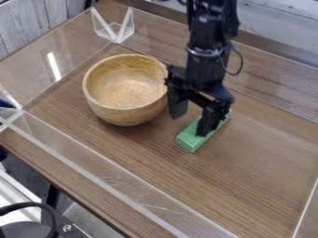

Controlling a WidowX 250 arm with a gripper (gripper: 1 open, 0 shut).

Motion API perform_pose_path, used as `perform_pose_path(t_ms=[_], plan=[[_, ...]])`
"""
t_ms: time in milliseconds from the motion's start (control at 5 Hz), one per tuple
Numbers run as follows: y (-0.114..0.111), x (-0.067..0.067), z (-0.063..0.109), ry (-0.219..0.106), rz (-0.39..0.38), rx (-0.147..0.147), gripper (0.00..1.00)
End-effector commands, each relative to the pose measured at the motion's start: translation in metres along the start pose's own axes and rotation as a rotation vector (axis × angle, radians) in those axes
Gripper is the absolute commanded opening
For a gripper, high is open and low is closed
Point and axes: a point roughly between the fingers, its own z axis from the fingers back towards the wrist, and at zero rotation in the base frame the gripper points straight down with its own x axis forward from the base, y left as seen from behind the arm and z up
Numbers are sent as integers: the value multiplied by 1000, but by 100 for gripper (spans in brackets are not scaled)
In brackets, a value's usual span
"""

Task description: Put the green block in the brown bowl

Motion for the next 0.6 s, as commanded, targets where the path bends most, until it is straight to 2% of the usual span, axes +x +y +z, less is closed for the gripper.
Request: perform_pose_path(t_ms=[0, 200, 400], plan=[[-3, 11, 1, -45, -28, 7, 100], [-4, 15, -6, -43, -33, 3, 0], [-7, 22, -11, -56, -52, -3, 0]])
